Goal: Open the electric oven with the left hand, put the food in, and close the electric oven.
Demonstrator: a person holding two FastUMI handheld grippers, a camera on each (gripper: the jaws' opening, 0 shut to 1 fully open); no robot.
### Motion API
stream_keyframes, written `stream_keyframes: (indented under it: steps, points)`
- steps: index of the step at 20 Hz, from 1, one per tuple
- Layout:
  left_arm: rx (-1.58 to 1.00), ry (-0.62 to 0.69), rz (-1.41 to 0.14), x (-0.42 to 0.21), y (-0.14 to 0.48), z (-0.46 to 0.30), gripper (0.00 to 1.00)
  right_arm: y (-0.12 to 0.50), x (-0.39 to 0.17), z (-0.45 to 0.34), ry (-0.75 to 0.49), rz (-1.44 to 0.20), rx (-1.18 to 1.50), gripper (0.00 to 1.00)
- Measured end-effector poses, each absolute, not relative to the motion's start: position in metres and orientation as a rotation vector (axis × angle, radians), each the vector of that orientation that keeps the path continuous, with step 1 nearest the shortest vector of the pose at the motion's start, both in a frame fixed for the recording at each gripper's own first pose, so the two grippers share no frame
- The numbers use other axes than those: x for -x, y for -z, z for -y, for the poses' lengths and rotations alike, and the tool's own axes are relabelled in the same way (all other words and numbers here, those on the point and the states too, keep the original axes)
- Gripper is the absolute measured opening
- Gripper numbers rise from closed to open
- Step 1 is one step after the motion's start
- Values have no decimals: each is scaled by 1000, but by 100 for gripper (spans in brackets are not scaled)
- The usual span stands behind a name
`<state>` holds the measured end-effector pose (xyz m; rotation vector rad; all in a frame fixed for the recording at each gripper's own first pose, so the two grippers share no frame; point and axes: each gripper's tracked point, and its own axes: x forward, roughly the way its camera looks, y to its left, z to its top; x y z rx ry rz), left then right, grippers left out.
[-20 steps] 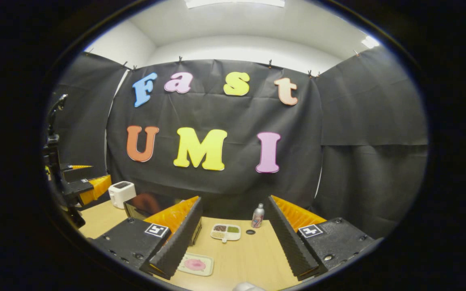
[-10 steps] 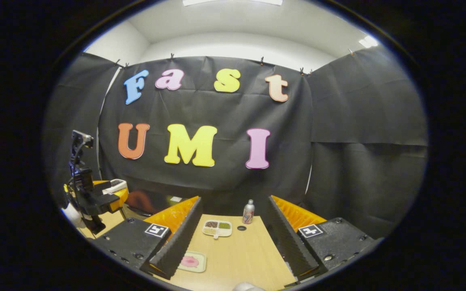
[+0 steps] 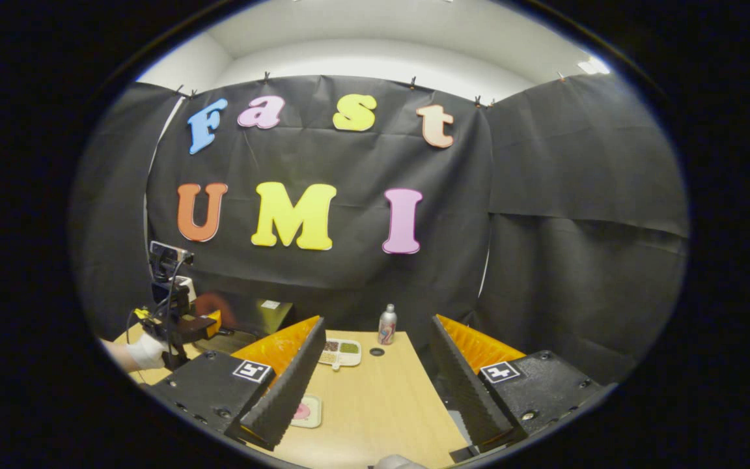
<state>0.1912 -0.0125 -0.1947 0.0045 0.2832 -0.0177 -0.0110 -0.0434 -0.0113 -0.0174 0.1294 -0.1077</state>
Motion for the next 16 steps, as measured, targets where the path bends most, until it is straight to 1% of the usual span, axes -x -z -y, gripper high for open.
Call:
stream_keyframes:
  steps: [5,6,7,13,16]
  points:
    - [-16,20,-370,-198,234,5,97,15,12,43,121,-136,10,100]
    - [-10,27,-339,-200,225,4,97,16,13,43,122,-135,13,100]
    - [-6,31,-365,-200,231,4,97,15,13,41,118,-134,13,100]
    - [-8,46,-366,-189,231,3,97,16,16,32,101,-131,12,100]
    - [-13,50,-366,-174,233,2,97,19,18,30,94,-133,13,100]
